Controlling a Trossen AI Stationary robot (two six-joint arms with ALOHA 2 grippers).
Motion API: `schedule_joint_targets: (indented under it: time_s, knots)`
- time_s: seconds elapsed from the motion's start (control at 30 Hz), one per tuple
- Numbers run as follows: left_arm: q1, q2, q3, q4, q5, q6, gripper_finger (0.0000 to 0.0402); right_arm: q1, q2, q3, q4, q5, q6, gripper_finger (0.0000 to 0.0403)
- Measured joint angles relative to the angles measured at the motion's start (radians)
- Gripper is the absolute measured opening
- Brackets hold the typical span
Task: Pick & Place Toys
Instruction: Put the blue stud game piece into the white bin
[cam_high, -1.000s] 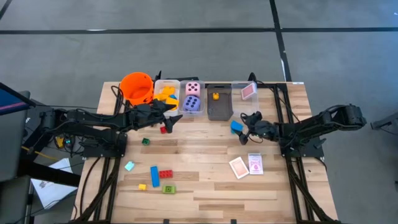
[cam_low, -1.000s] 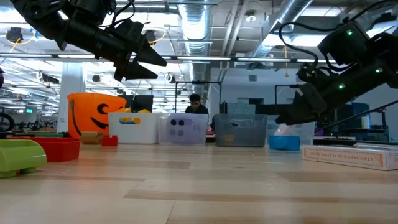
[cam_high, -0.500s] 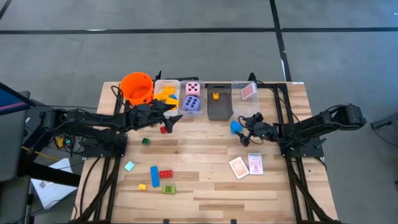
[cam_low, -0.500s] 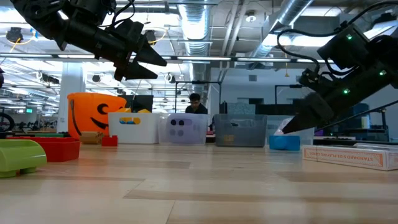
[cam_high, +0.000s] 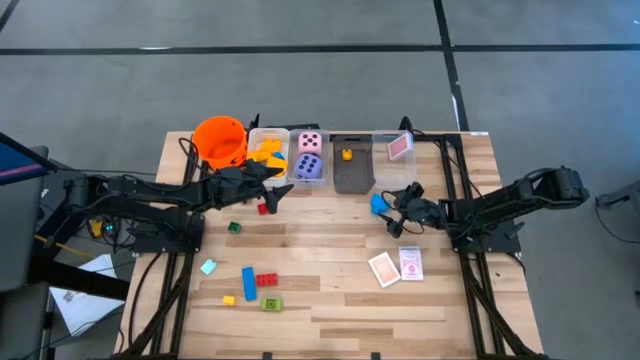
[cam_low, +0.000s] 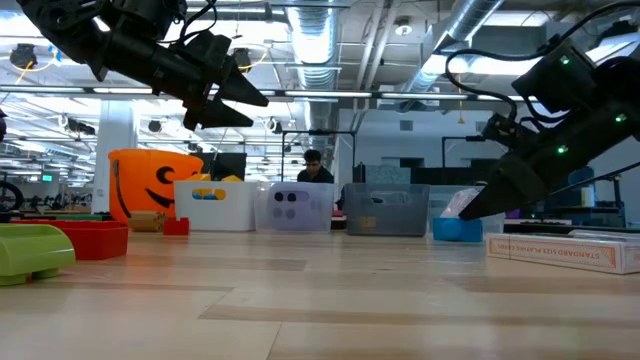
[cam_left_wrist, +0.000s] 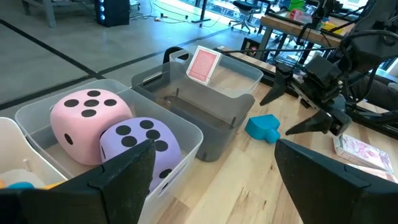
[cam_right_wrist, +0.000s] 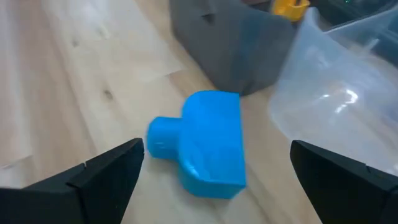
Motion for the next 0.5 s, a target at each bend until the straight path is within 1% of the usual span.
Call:
schedule_joint_targets:
  time_s: [0.03,0.13,0.17,0.23,0.27,0.4,0.5]
  knots:
    - [0.000,0.000,0.000,0.000,0.000,0.000,0.0323,0.000,0.000,0.000,0.000,0.004,0.000,0.0400]
    - [0.000,0.000,0.000,0.000,0.000,0.000,0.0323,-0.004,0.035,0.000,0.004,0.090,0.005,0.0400]
    - [0.000,0.000,0.000,0.000,0.000,0.000,0.0323,-0.006,0.053,0.000,0.005,0.087,0.008,0.0400]
    - [0.000,0.000,0.000,0.000,0.001,0.000,0.0323,-0.012,0.112,0.009,0.007,0.025,0.012,0.0400]
    - [0.000,0.000,0.000,0.000,0.003,0.000,0.0323,-0.013,0.148,0.019,0.017,0.016,0.016,0.0400]
    - [0.000,0.000,0.000,0.000,0.003,0.000,0.0323,-0.018,0.308,0.094,0.058,0.058,0.005,0.0400]
    - [0.000,0.000,0.000,0.000,0.003,0.000,0.0323,-0.020,0.396,0.160,0.096,0.064,-0.054,0.0400]
